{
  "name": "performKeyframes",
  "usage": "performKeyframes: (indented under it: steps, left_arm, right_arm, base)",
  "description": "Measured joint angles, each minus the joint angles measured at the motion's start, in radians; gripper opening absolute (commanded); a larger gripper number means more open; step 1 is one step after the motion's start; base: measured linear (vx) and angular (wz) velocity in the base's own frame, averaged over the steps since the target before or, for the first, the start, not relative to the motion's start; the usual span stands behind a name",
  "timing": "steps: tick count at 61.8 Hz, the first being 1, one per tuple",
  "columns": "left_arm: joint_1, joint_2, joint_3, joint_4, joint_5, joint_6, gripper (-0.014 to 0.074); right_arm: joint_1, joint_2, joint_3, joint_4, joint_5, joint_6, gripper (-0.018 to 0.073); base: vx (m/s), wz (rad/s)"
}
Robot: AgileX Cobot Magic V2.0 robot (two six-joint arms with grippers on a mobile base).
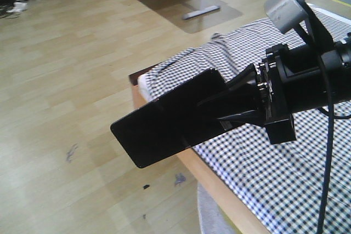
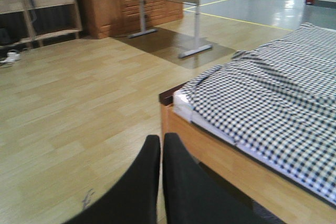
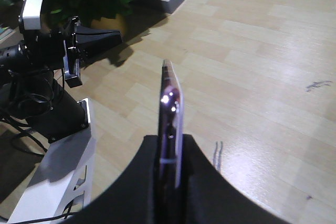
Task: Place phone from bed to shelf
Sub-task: 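Hold the phone raised in the right gripper while the base turns away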
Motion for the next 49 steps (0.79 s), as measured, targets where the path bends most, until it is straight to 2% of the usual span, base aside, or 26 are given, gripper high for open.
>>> performKeyframes:
  steps: [49]
  left_arm:
    - [0.0,0.0,0.0,0.0,0.0,0.0,0.0001]
  right_arm:
    - [0.0,0.0,0.0,0.0,0.0,0.0,-0.0001]
  base:
    - [-0.13,0.49]
